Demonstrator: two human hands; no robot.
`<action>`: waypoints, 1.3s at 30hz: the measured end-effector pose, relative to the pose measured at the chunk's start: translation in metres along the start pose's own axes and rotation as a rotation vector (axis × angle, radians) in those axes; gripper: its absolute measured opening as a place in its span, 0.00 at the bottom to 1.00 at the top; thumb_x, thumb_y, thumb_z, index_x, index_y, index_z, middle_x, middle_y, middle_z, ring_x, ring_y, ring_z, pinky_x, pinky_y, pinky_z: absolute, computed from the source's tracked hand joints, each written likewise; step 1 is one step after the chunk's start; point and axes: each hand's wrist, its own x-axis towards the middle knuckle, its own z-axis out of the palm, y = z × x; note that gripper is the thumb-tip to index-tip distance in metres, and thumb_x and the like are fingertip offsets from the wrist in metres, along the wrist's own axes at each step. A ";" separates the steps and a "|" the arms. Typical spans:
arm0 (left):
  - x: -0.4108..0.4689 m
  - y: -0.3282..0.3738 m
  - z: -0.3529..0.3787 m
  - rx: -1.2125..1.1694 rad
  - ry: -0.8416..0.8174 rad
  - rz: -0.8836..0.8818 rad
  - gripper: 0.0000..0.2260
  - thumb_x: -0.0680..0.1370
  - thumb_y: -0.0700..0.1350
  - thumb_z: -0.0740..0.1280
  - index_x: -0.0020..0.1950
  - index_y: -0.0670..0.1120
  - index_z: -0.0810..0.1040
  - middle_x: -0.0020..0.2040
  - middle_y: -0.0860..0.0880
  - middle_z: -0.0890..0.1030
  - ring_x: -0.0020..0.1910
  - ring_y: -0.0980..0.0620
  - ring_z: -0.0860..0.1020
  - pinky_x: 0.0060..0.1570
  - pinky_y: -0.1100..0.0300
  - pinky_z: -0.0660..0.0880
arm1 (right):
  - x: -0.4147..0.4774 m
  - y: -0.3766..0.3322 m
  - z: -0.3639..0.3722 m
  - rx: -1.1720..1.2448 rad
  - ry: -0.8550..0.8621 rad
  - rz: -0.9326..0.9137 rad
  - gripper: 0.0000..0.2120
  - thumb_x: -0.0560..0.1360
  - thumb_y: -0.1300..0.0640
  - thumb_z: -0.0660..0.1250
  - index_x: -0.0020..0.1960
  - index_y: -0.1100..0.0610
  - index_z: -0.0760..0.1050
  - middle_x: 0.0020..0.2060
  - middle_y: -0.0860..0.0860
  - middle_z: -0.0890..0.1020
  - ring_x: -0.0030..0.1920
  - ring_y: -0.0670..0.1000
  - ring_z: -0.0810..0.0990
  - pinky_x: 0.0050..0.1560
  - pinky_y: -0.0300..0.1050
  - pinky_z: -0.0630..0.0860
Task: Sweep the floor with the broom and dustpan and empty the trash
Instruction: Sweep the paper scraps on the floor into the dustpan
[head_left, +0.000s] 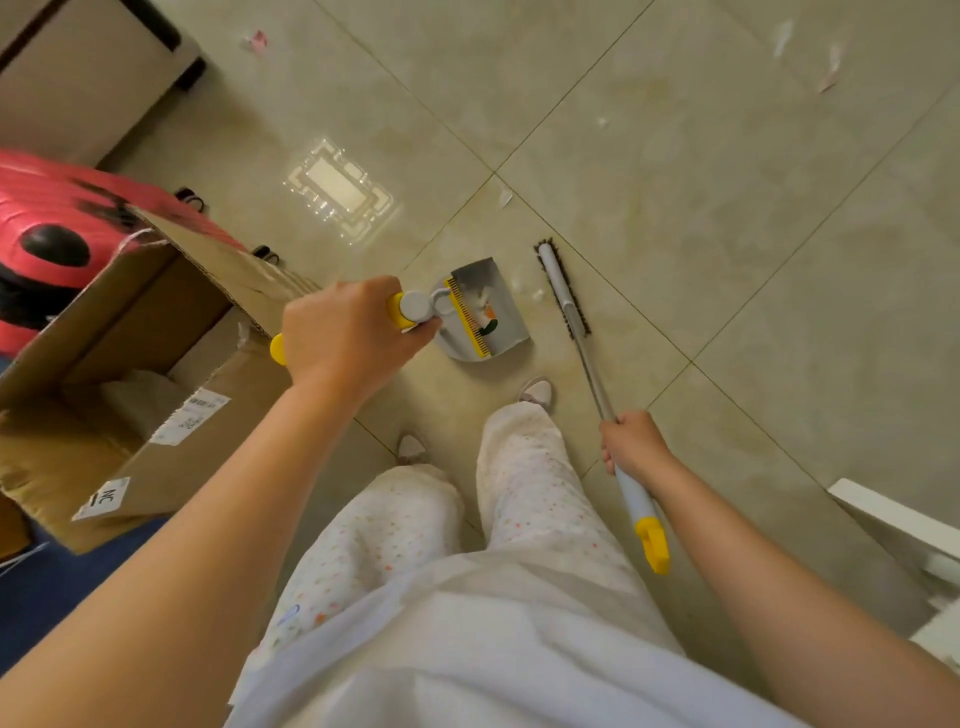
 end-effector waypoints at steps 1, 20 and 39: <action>0.009 0.007 0.000 0.007 -0.001 0.000 0.20 0.70 0.64 0.69 0.32 0.47 0.75 0.25 0.50 0.73 0.25 0.46 0.71 0.29 0.63 0.59 | 0.011 -0.007 -0.008 -0.029 -0.004 -0.006 0.07 0.75 0.62 0.57 0.39 0.62 0.68 0.31 0.58 0.74 0.30 0.55 0.73 0.37 0.48 0.73; 0.059 0.012 -0.009 0.054 -0.074 0.006 0.22 0.71 0.65 0.63 0.31 0.46 0.76 0.23 0.49 0.74 0.22 0.47 0.71 0.27 0.65 0.58 | 0.039 -0.086 -0.015 0.260 -0.300 0.099 0.14 0.78 0.67 0.57 0.34 0.61 0.68 0.29 0.56 0.70 0.24 0.49 0.66 0.19 0.32 0.62; 0.074 -0.018 -0.024 -0.059 -0.053 -0.077 0.20 0.69 0.62 0.67 0.28 0.47 0.73 0.22 0.50 0.71 0.21 0.48 0.68 0.27 0.68 0.53 | 0.027 -0.126 -0.040 0.065 -0.114 -0.029 0.08 0.79 0.63 0.57 0.41 0.62 0.70 0.31 0.57 0.71 0.26 0.51 0.68 0.21 0.36 0.67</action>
